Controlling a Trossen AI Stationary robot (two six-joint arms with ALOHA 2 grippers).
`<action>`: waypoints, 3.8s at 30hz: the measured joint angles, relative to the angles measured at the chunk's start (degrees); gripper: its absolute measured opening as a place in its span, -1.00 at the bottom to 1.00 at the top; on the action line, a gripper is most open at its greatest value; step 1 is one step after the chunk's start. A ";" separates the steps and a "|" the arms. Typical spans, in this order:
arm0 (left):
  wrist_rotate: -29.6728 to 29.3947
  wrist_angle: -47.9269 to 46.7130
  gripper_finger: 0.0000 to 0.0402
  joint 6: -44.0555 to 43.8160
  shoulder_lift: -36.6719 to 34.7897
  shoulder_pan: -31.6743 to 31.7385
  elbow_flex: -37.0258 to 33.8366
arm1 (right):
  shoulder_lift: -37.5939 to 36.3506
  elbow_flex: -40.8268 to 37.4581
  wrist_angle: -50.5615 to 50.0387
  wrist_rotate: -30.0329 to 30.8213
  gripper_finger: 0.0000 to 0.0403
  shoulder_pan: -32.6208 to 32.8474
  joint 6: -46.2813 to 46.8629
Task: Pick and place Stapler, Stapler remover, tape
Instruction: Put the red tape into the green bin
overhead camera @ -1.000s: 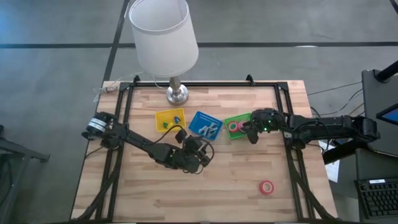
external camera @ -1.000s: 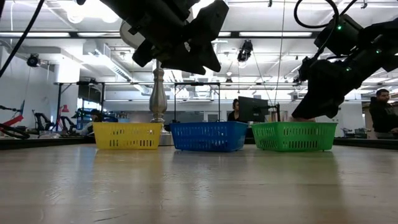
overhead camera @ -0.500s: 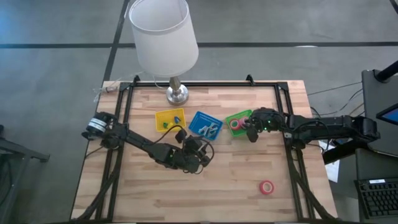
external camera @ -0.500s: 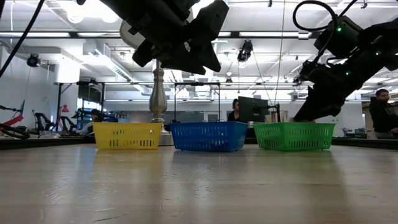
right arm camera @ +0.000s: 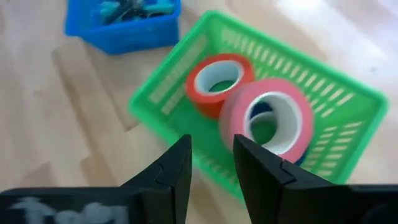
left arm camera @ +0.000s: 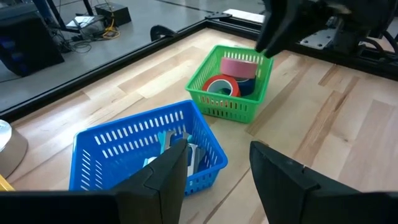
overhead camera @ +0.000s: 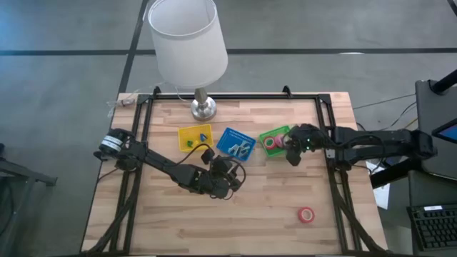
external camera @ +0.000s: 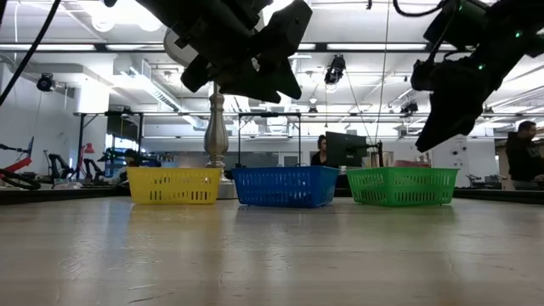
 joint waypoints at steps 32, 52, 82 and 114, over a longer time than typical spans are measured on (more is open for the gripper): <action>1.08 -0.12 -0.12 -0.72 0.00 0.29 0.00 | 10.60 4.88 -3.32 8.36 -0.53 56.13 34.24; 1.09 -0.17 -0.12 -0.64 0.00 1.25 0.00 | 24.87 10.66 -5.59 -1.66 -0.55 63.26 34.08; 1.09 -0.18 -0.12 -0.47 0.00 1.60 0.00 | 31.48 9.73 -4.83 -1.61 -0.55 63.32 33.75; 1.09 0.01 -0.12 -0.47 0.00 1.87 -0.02 | 31.29 10.89 -4.39 22.24 -0.72 62.63 -6.60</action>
